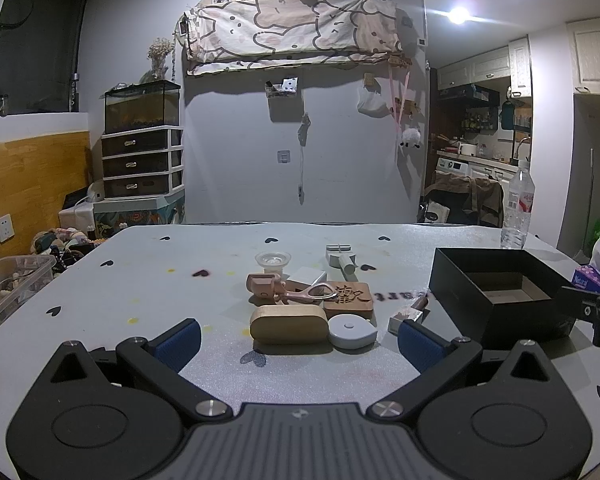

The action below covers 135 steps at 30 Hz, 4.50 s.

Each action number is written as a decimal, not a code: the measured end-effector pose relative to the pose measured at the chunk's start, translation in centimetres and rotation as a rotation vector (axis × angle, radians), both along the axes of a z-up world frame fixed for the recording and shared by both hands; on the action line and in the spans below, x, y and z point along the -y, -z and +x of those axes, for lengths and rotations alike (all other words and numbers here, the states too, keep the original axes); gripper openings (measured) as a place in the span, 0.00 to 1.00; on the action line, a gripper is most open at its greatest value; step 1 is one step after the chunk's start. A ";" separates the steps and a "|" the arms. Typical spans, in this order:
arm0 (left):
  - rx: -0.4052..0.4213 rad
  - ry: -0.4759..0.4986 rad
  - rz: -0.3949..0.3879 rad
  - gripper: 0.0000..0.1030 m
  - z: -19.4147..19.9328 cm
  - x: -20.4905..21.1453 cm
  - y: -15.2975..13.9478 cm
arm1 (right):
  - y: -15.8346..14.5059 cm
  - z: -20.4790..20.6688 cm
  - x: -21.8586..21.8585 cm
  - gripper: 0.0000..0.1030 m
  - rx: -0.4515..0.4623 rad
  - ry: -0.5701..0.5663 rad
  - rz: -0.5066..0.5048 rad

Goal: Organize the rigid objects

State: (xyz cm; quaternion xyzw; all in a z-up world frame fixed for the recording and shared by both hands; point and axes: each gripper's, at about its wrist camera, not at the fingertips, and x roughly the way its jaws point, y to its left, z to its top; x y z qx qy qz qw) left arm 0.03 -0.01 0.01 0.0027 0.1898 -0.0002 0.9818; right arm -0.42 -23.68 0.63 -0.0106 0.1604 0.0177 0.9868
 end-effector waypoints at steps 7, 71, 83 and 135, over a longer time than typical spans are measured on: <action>0.001 0.001 0.001 1.00 -0.1 1.3 0.2 | -0.1 -0.1 0.0 1.00 0.001 -0.001 0.000; -0.385 -0.019 -0.075 1.00 17.6 -1.2 7.8 | 4.5 21.1 16.7 0.15 -0.456 0.051 0.069; -0.357 -0.056 -0.171 1.00 19.4 -2.2 6.6 | 4.4 21.6 16.8 0.03 -0.470 0.050 0.052; -0.838 0.247 -0.397 0.85 34.4 26.3 5.8 | 4.5 20.9 16.8 0.04 -0.439 0.036 0.050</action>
